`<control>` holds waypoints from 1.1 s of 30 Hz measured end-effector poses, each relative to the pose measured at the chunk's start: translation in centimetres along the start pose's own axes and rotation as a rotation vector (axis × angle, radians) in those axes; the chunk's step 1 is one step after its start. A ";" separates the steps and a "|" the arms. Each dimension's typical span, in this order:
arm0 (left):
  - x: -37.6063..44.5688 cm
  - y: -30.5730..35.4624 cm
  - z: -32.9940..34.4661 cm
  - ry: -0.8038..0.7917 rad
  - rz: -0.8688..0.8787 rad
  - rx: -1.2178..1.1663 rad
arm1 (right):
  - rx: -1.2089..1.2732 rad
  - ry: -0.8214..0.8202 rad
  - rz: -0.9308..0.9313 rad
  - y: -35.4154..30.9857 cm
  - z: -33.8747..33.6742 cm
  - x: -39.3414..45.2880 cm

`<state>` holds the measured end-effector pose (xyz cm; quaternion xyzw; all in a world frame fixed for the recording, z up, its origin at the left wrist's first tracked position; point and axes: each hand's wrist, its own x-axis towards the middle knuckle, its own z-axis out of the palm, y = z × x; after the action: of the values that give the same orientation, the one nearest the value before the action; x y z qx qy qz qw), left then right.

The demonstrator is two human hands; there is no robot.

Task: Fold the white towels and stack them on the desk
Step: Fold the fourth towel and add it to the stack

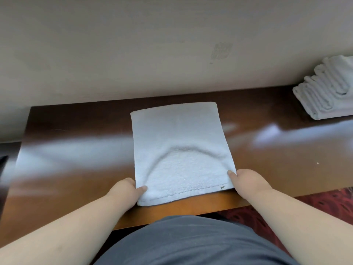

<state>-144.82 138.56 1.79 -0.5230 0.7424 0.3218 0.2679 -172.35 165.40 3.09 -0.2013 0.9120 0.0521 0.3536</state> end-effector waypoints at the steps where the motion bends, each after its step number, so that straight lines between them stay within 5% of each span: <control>1: 0.0 -0.3 -0.1 0.031 -0.012 0.005 | -0.137 -0.019 -0.021 0.2 -0.2 -0.1; 5: -0.3 0.2 -1.3 0.288 0.103 -0.101 | -0.281 -0.132 0.025 -0.2 -3.5 -0.1; 8: -0.1 3.3 -1.8 0.447 0.533 0.139 | -0.202 0.106 -0.073 -2.8 -7.0 0.8; 12: 0.8 10.1 -0.8 0.372 0.878 0.256 | 0.130 0.430 -0.527 -10.8 -6.1 1.7; 16: 3.0 12.3 2.1 0.244 0.768 0.442 | -0.056 0.257 -0.576 -14.1 -1.0 2.8; 20: 5.2 9.6 2.5 0.345 0.625 0.530 | -0.322 0.270 -0.576 -8.9 0.0 6.2; 26: 5.7 9.0 -0.1 0.350 0.491 0.500 | -0.277 0.276 -0.361 -6.7 -3.4 8.2; 30: 5.4 12.8 0.6 0.401 0.662 0.442 | -0.102 0.363 -0.554 -12.2 -3.1 7.2; 33: 5.8 13.3 2.0 0.350 0.635 0.446 | -0.201 0.304 -0.614 -13.3 -1.5 7.8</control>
<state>-159.11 139.79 -1.16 -0.2442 0.9524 0.1263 0.1320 -173.16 150.34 -0.33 -0.5053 0.8415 0.0022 0.1912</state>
